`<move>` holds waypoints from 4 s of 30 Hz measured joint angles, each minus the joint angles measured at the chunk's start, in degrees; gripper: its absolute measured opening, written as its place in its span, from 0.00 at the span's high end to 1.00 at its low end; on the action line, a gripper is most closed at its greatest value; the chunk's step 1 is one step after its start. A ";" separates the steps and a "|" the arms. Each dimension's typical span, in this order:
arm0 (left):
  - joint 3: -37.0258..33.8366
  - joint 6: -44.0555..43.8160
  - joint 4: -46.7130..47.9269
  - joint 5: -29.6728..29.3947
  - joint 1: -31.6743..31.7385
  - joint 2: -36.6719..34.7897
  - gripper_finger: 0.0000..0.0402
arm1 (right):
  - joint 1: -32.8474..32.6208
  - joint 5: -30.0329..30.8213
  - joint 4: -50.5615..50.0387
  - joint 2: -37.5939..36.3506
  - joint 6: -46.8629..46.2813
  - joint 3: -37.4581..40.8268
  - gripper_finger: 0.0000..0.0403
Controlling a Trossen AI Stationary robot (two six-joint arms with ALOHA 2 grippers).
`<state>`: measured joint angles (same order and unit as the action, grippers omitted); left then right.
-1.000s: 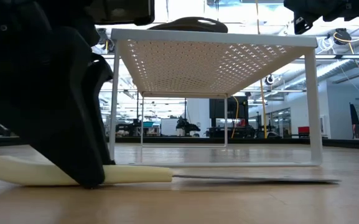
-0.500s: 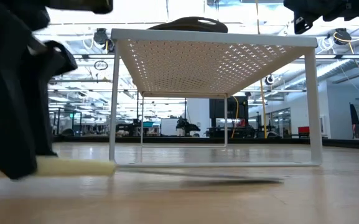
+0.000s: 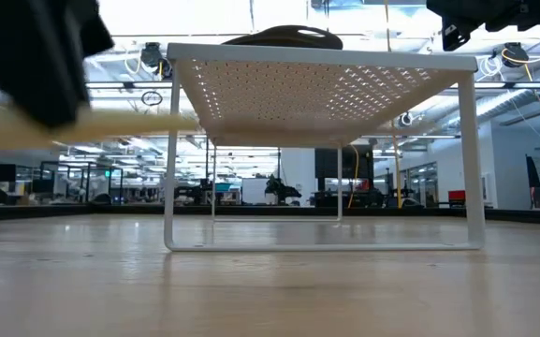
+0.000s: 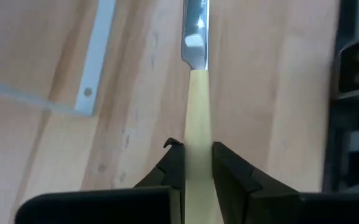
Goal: Pick & Place Fruit
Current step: Put the yellow knife on the shelf, then adjust the shelf
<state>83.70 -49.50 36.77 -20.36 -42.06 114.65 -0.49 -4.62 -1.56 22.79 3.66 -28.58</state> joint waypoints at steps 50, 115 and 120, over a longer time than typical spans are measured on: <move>26.23 30.71 23.17 -1.71 19.49 -2.84 0.88 | 0.00 0.00 -0.09 -0.02 0.02 0.00 1.00; 26.05 27.73 28.11 -2.41 18.07 1.33 0.71 | 0.00 0.00 0.00 0.00 0.02 0.00 1.00; 26.31 26.30 29.51 -2.19 17.37 -0.29 0.73 | 0.01 0.00 -0.03 0.00 0.02 0.00 1.00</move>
<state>110.01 -23.19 66.28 -22.55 -24.69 114.36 -0.48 -4.62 -1.58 22.79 3.68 -28.58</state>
